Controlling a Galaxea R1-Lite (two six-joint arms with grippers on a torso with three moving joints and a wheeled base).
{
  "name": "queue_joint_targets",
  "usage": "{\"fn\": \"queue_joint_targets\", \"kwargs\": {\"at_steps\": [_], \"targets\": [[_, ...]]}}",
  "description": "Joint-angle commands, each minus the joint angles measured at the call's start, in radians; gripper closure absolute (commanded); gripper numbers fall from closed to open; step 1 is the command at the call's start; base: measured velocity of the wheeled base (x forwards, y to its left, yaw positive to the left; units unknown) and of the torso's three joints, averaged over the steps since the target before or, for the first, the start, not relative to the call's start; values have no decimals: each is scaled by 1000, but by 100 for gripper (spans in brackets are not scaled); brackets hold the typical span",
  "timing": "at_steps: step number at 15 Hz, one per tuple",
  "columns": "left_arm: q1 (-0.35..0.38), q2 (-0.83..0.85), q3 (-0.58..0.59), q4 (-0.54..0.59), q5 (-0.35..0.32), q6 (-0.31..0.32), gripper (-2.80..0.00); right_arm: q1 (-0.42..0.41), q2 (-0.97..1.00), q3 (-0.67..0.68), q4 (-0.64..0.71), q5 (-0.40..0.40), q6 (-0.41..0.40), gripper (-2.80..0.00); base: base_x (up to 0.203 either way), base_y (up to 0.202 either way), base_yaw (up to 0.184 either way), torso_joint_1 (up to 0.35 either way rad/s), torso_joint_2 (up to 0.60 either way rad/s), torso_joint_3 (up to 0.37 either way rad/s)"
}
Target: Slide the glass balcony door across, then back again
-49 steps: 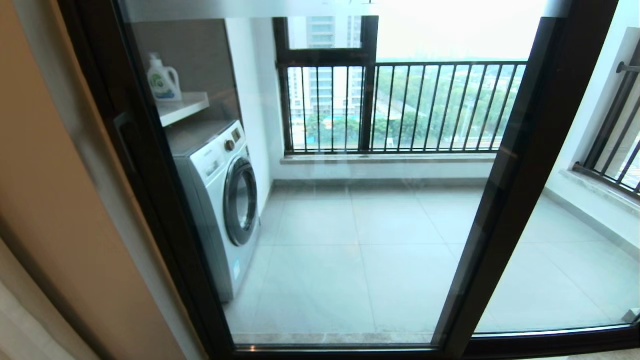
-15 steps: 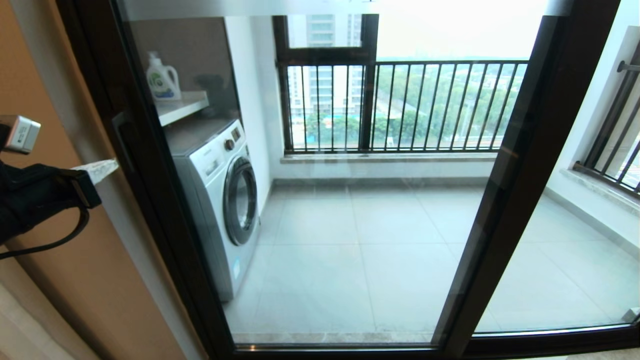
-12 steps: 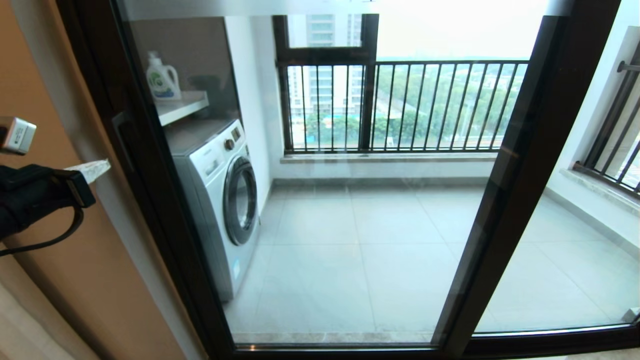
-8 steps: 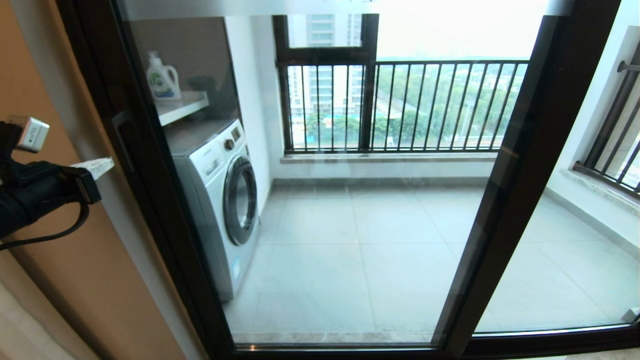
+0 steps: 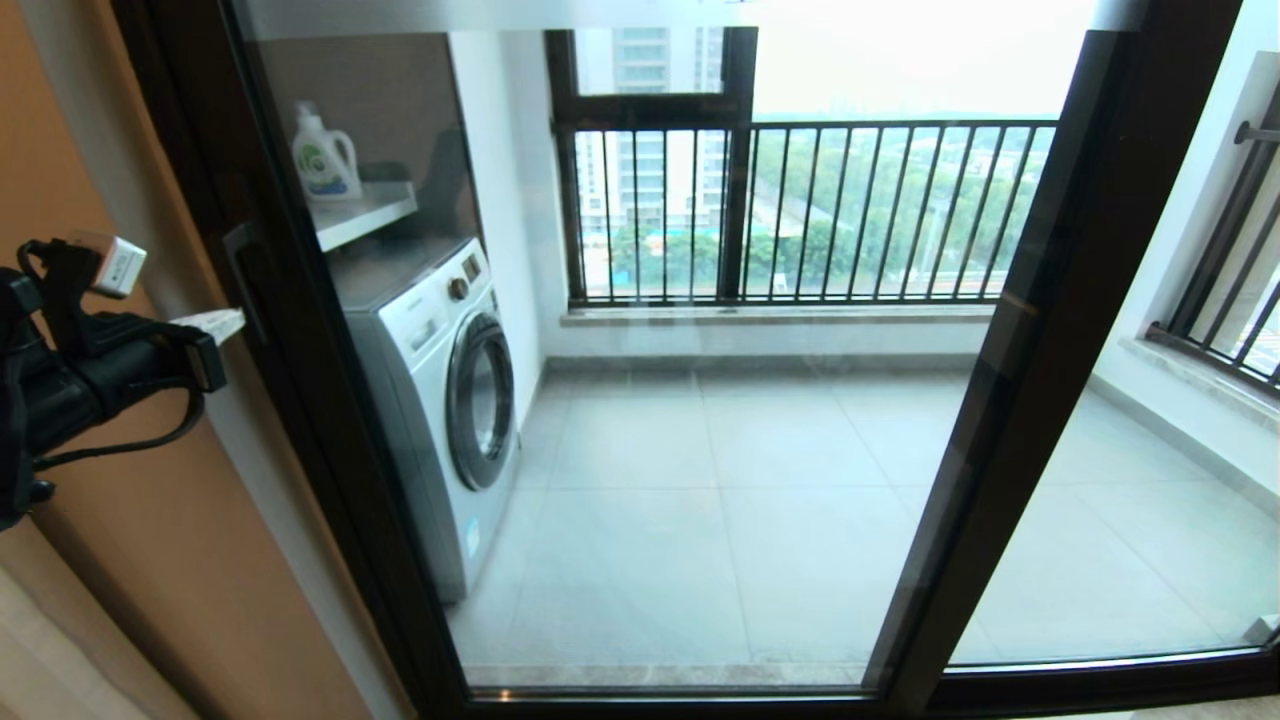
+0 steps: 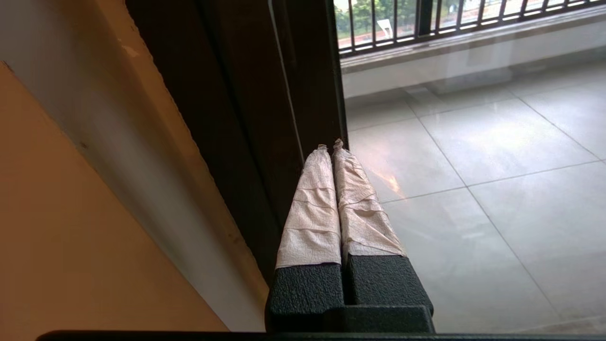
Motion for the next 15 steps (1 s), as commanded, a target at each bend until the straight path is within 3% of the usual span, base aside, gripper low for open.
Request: {"fn": "queue_joint_targets", "kwargs": {"at_steps": [1, 8, 15], "targets": [[13, 39, -48, -5, -1, 2, 0, 0, 0, 12, -1, 0, -1, 0, 0, 0, 0, 0, 0, 0], [43, 110, -123, -5, 4, 16, 0, 0, 1, 12, -1, 1, -1, 0, 0, 0, 0, 0, 0, 0], [11, 216, -205, -5, 43, 43, 0, 0, 0, 12, -1, 0, -1, 0, 0, 0, 0, 0, 0, 0]]}}
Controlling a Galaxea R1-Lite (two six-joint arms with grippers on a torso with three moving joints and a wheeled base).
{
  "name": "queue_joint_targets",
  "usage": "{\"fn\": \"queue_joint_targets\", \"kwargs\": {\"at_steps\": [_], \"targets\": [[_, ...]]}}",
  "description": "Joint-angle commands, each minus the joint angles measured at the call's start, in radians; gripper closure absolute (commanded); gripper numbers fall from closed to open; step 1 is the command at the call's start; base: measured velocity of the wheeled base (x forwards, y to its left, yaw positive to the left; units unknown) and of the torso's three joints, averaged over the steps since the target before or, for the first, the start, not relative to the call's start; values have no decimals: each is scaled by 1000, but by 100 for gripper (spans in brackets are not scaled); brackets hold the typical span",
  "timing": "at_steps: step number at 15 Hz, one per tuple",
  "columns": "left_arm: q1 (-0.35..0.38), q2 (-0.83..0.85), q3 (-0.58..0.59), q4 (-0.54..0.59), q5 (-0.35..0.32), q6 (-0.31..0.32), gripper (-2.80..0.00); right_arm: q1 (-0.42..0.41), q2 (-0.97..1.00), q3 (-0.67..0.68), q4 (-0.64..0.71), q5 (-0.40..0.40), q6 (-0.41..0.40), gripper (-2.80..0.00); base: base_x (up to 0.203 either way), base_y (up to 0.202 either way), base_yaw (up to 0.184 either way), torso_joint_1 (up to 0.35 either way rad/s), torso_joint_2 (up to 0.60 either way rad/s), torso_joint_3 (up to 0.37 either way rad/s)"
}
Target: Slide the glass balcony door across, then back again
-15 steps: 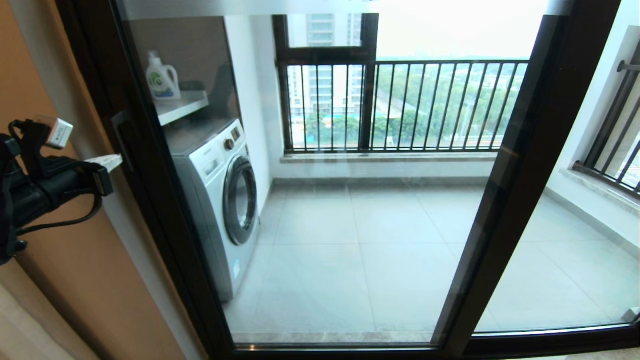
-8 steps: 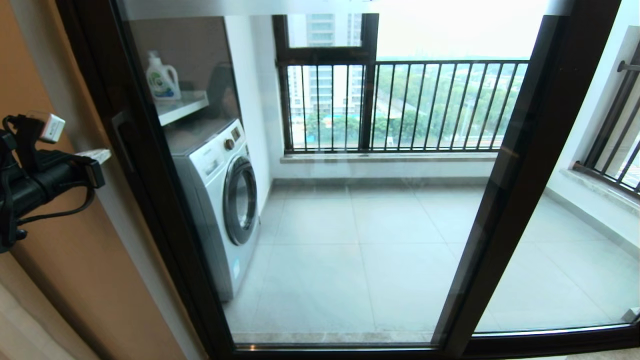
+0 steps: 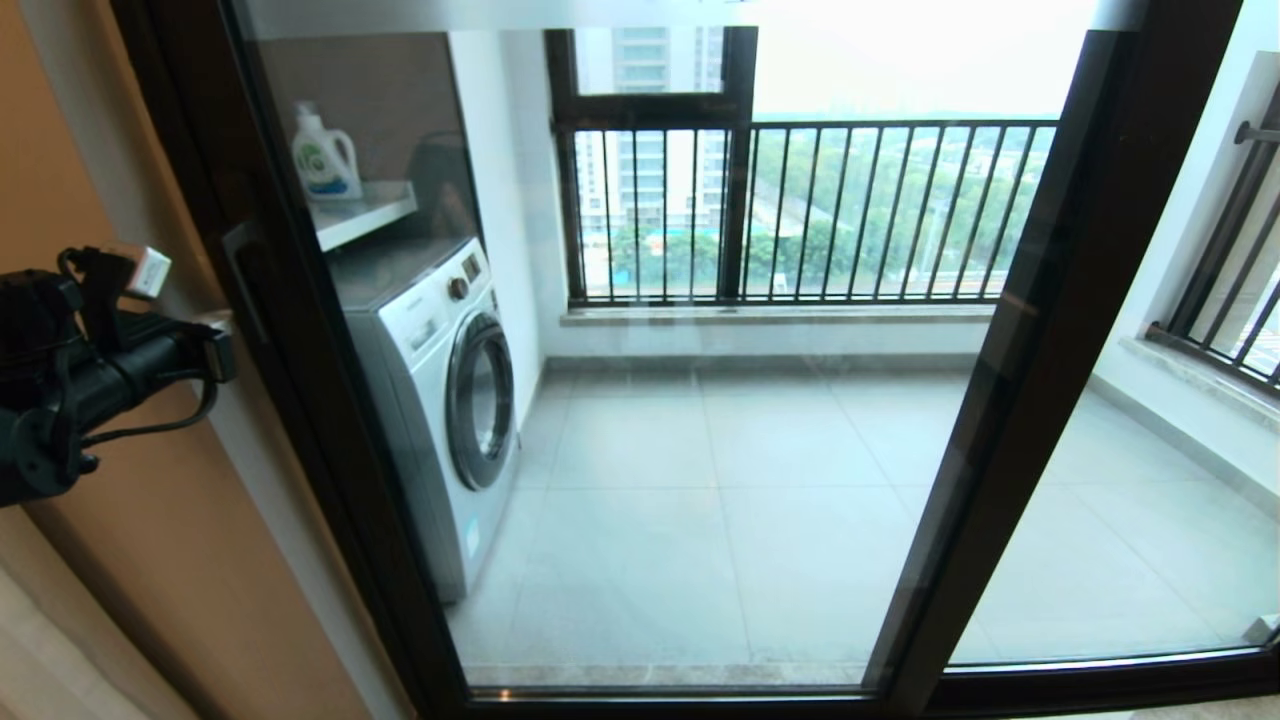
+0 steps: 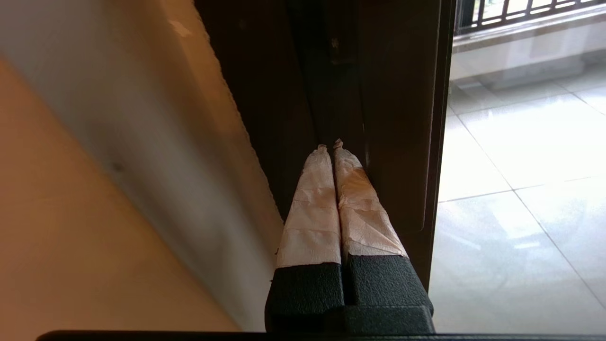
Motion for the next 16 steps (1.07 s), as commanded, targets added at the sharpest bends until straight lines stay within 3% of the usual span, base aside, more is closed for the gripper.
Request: {"fn": "queue_joint_targets", "kwargs": {"at_steps": [1, 4, 9, 16], "targets": [[-10, 34, -27, -6, 3, 1, 0, 0, 0, 12, -1, 0, -2, 0, 0, 0, 0, 0, 0, 0], [-25, 49, -73, 3, 8, 1, 0, 0, 0, 12, -1, 1, -2, 0, 0, 0, 0, 0, 0, 0], [-114, 28, -63, 5, 67, 2, 0, 0, 1, 12, -1, 1, -2, 0, 0, 0, 0, 0, 0, 0], [-196, 16, -71, 17, 96, 4, 0, 0, 1, 12, -1, 1, -2, 0, 0, 0, 0, 0, 0, 0]]}}
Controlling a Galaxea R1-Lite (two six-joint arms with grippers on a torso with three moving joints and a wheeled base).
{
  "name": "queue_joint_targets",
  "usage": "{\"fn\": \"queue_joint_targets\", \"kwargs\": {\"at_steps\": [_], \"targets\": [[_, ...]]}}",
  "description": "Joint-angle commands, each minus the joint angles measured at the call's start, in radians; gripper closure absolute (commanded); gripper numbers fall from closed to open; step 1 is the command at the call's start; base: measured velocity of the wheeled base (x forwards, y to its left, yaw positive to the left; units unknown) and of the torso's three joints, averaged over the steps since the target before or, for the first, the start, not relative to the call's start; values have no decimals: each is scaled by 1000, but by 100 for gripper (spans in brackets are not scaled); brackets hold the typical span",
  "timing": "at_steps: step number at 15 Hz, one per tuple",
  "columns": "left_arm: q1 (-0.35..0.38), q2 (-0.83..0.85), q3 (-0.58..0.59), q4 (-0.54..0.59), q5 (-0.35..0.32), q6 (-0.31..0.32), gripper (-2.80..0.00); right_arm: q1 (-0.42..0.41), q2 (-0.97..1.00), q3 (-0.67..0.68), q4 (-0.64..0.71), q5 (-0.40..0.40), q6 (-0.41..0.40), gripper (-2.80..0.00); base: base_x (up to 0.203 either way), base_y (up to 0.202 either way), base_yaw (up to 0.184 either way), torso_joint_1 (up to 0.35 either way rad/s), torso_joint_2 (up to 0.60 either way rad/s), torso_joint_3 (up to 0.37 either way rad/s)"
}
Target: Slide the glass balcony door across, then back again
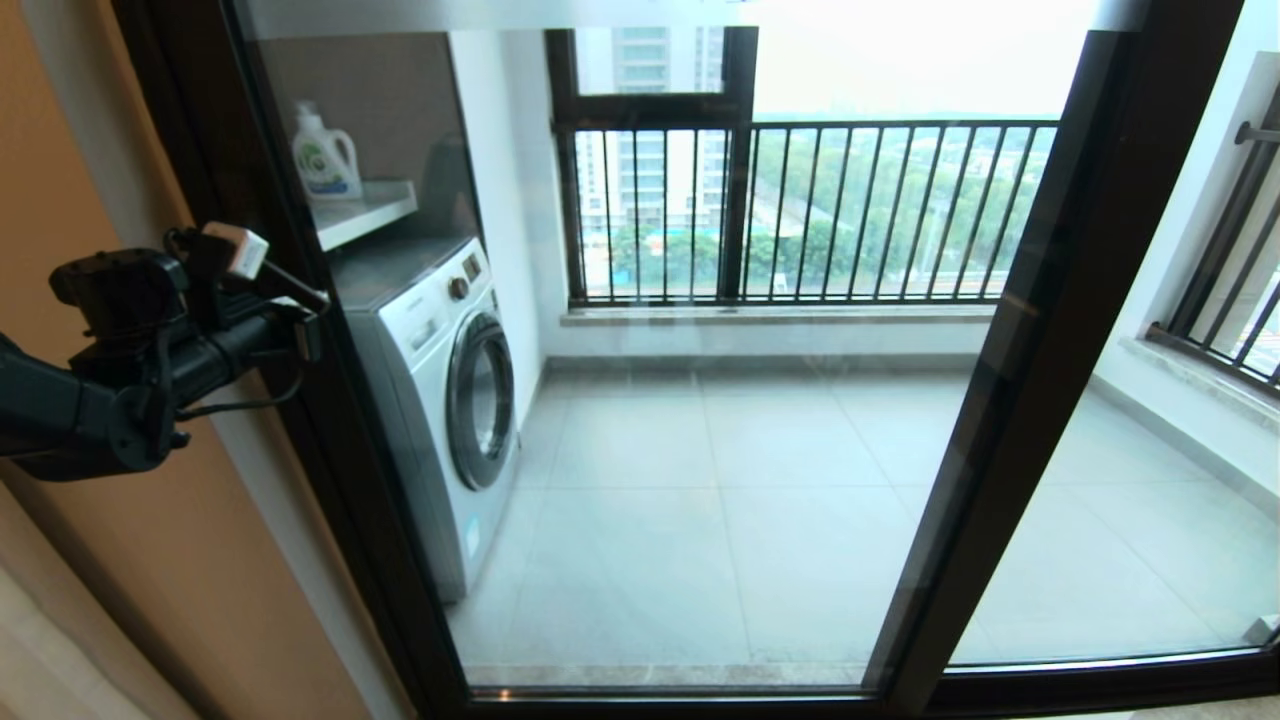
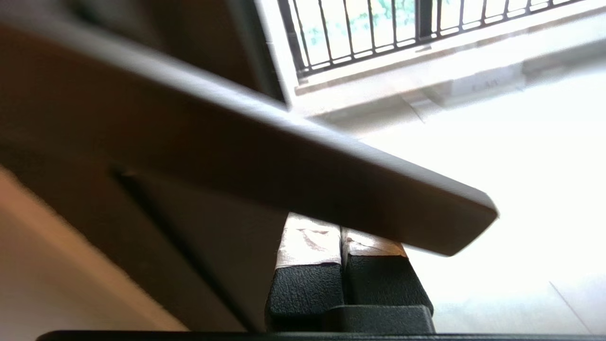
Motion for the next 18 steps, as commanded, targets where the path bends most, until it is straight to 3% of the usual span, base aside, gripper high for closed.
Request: {"fn": "queue_joint_targets", "kwargs": {"at_steps": [1, 13, 16, 18], "targets": [[-15, -18, -5, -2, 3, 2, 0, 1, 1, 12, 0, 2, -1, 0, 0, 0, 0, 0, 0, 0], [-72, -121, -149, 185, 17, -1, 0, 1, 1, 12, 0, 1, -1, 0, 0, 0, 0, 0, 0, 0], [-72, -147, -42, 171, 12, -9, 0, 1, 0, 12, 0, 2, -1, 0, 0, 0, 0, 0, 0, 0], [-72, -188, 108, 113, 9, -22, 0, 1, 0, 12, 0, 1, -1, 0, 0, 0, 0, 0, 0, 0]]}}
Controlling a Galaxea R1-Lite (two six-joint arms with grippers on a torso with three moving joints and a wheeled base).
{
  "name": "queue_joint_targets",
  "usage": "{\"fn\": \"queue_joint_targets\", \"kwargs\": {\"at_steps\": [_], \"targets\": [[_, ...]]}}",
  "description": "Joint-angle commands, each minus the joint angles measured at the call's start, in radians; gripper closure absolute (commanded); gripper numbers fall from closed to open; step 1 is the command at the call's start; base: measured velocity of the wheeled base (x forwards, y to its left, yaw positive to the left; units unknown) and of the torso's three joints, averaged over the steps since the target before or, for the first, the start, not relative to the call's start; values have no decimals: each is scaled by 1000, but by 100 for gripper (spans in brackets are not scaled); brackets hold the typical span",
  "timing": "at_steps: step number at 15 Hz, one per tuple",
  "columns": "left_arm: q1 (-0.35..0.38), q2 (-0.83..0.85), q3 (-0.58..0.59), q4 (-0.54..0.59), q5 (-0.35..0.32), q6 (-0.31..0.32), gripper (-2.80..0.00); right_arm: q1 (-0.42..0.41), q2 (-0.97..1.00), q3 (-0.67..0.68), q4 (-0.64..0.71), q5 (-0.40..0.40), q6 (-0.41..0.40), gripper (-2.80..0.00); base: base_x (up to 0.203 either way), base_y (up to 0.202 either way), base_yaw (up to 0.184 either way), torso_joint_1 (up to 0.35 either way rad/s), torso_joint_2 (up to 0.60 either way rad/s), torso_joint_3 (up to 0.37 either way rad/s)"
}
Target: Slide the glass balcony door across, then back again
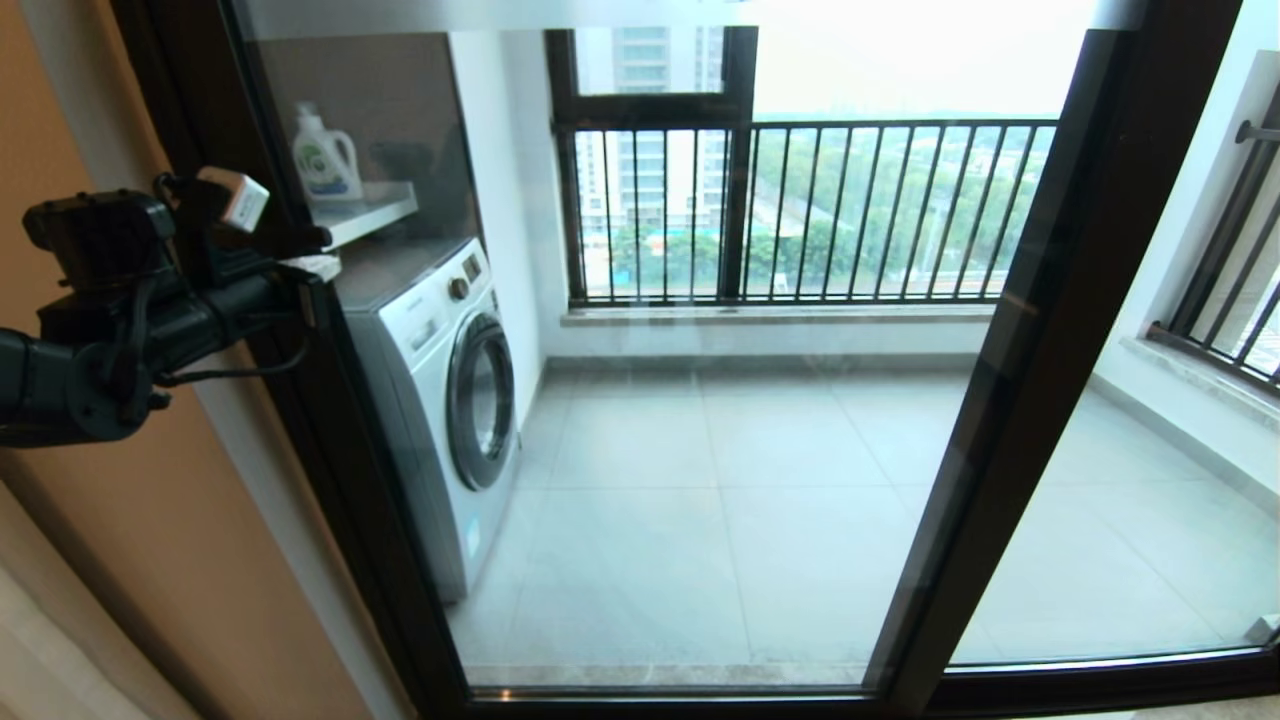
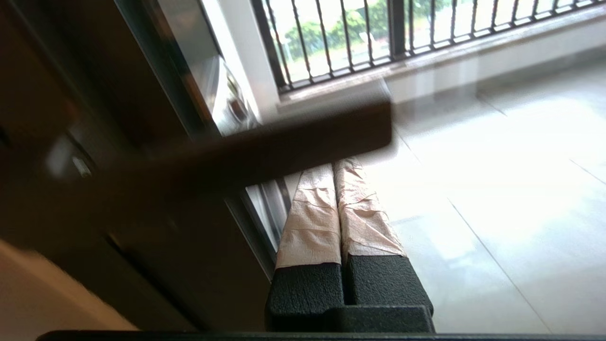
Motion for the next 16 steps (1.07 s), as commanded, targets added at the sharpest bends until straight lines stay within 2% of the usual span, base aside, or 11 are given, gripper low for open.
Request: {"fn": "queue_joint_targets", "kwargs": {"at_steps": [1, 3, 7, 10, 12, 13, 16], "targets": [[1, -75, 195, -76, -4, -14, 0, 1, 1, 12, -1, 1, -2, 0, 0, 0, 0, 0, 0, 0], [1, -204, 377, -159, -11, -53, 0, 1, 1, 12, -1, 1, -2, 0, 0, 0, 0, 0, 0, 0], [15, -517, 727, -210, -84, -159, 0, 1, 1, 12, -1, 2, -2, 0, 0, 0, 0, 0, 0, 0], [51, -747, 863, -207, -189, -237, 0, 1, 0, 12, -1, 1, -2, 0, 0, 0, 0, 0, 0, 0], [60, -928, 909, -125, -227, -259, 0, 1, 0, 12, -1, 1, -2, 0, 0, 0, 0, 0, 0, 0], [62, -1032, 923, -43, -238, -265, 0, 1, 1, 12, -1, 1, -2, 0, 0, 0, 0, 0, 0, 0], [62, -1334, 913, 296, -270, -277, 0, 1, 0, 12, -1, 1, -2, 0, 0, 0, 0, 0, 0, 0]]}}
